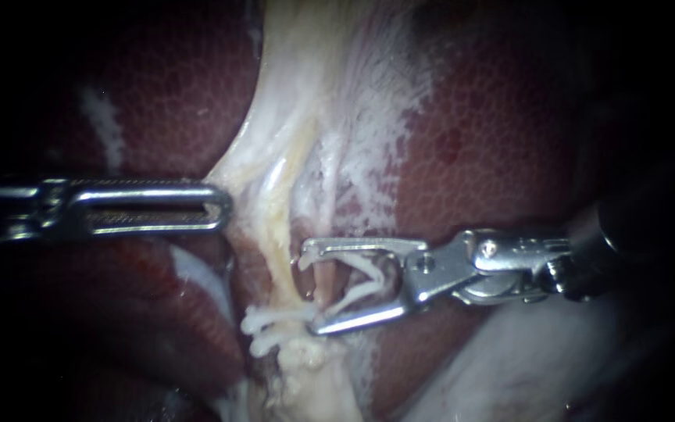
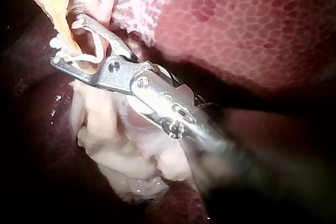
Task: Clipping third clip left tube
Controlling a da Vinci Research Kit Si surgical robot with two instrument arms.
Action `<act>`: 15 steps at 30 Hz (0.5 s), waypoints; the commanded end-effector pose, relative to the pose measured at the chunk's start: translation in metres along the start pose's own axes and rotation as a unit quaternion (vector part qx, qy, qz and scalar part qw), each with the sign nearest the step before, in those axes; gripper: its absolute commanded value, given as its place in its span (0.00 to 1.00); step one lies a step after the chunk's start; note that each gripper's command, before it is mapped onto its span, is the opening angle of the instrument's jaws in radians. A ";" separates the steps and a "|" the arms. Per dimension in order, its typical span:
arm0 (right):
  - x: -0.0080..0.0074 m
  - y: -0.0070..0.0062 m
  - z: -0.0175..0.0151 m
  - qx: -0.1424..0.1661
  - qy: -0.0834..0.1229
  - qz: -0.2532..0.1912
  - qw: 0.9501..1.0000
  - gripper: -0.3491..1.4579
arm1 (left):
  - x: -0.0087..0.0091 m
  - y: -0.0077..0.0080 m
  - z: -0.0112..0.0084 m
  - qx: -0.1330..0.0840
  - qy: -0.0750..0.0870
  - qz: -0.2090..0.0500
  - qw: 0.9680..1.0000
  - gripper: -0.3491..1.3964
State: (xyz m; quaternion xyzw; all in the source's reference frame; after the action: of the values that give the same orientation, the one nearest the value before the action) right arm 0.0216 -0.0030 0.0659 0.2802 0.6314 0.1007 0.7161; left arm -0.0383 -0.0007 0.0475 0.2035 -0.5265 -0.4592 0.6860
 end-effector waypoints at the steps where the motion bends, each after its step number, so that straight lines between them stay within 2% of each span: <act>1: -0.0001 0.0000 0.0003 0.002 0.000 0.002 1.000 0.52 | 0.0000 0.0000 0.0000 0.000 0.000 0.000 1.000 0.00; 7: -0.0003 -0.0001 0.0014 0.009 0.000 0.006 1.000 0.52 | 0.0000 0.0000 0.0000 0.000 0.000 0.000 1.000 0.00; 15: 0.0003 -0.0009 0.0029 0.031 0.002 0.010 0.999 0.52 | 0.0000 0.0000 0.0000 0.000 0.000 0.000 1.000 0.00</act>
State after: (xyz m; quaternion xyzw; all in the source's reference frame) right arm 0.0245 -0.0045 0.0652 0.3120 0.6325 0.0884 0.7034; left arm -0.0383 -0.0008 0.0475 0.2032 -0.5264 -0.4594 0.6860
